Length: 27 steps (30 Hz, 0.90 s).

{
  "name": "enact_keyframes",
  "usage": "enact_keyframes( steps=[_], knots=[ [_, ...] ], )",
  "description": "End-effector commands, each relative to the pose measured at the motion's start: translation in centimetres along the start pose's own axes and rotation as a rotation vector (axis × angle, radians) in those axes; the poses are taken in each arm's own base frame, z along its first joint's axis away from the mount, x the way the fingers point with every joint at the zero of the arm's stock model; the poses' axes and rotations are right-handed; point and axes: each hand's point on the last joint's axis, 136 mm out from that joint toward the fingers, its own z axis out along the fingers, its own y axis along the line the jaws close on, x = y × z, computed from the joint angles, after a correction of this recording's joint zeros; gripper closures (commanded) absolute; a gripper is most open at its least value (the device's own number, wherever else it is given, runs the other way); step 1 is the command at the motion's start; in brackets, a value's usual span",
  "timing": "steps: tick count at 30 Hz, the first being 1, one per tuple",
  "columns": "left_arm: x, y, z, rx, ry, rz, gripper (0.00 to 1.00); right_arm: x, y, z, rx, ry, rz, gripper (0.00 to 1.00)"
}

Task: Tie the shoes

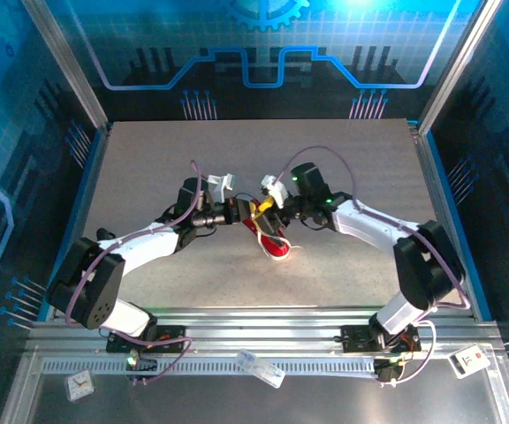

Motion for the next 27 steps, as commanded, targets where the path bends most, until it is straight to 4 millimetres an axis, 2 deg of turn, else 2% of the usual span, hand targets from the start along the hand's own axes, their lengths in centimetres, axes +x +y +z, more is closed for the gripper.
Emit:
enact_keyframes(
  steps=[1,3,5,7,9,12,16,20,23,27],
  knots=[
    [-0.6,-0.5,-0.5,0.0,0.022,0.03,1.0,-0.9,-2.9,-4.7,0.068,-0.124,0.189,0.47],
    [-0.7,-0.6,-0.6,-0.013,0.03,0.049,1.0,1.1,-5.4,-6.1,0.178,-0.099,0.252,0.48],
    [-0.8,-0.6,-0.8,-0.033,0.044,0.074,1.0,5.2,-7.5,-6.5,0.279,0.01,0.34,0.53],
    [-0.9,-0.9,-0.9,-0.041,0.059,0.094,1.0,7.9,-8.6,-6.4,0.327,0.092,0.403,0.58],
    [-1.2,-1.3,-1.0,-0.042,0.069,0.111,1.0,9.5,-8.9,-6.1,0.345,0.125,0.459,0.61],
    [-1.6,-1.8,-1.2,-0.05,0.086,0.142,1.0,10.1,-8.3,-4.7,0.3,0.111,0.491,0.62],
    [-1.6,-2.2,-1.6,-0.07,0.123,0.179,1.0,11.6,-7.1,-1.8,0.221,0.176,0.567,0.61],
    [-1.3,-2.1,-2.0,-0.093,0.155,0.194,1.0,12.3,-4.8,1.0,0.136,0.208,0.583,0.62],
    [-1.0,-1.8,-2.1,-0.109,0.163,0.191,1.0,12.4,-3.3,2.1,0.097,0.209,0.575,0.66],
    [-0.5,-1.3,-2.2,-0.122,0.17,0.187,1.0,12.3,-2.4,2.4,0.068,0.205,0.568,0.66]
  ],
)
